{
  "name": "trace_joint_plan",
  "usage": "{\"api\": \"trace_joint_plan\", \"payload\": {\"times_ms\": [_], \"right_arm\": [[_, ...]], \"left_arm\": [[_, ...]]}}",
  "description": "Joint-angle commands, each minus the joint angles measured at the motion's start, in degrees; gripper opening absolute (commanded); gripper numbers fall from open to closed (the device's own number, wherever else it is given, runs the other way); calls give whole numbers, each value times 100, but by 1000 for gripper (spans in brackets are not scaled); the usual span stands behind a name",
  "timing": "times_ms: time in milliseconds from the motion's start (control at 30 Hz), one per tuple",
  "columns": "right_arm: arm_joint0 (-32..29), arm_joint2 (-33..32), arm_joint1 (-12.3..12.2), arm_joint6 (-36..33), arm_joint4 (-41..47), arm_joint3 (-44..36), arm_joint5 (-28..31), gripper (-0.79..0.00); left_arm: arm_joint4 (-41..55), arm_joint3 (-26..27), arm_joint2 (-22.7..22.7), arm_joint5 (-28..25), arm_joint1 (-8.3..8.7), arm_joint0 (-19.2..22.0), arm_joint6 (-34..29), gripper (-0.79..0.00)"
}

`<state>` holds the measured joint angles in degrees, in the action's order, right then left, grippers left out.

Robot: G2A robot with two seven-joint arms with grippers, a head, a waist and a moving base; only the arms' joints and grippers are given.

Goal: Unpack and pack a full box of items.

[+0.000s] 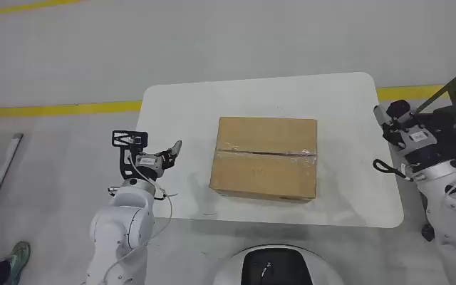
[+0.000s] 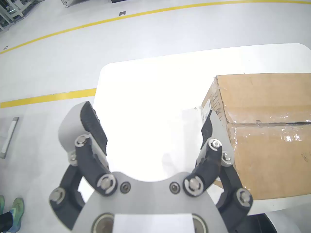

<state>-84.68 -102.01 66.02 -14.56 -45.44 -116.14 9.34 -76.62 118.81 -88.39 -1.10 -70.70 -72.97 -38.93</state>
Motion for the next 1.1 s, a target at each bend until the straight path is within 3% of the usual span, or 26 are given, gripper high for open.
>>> {"api": "trace_joint_plan", "payload": {"times_ms": [0, 767, 1067], "right_arm": [[0, 0, 0, -1, 0, 0, 0, -785], [-62, 144, 8, 43, -262, 287, -109, -785], [-122, 810, 57, 558, -530, 1041, 282, -785]], "left_arm": [[0, 0, 0, 0, 0, 0, 0, 0], [0, 0, 0, 0, 0, 0, 0, 0], [0, 0, 0, 0, 0, 0, 0, 0]]}}
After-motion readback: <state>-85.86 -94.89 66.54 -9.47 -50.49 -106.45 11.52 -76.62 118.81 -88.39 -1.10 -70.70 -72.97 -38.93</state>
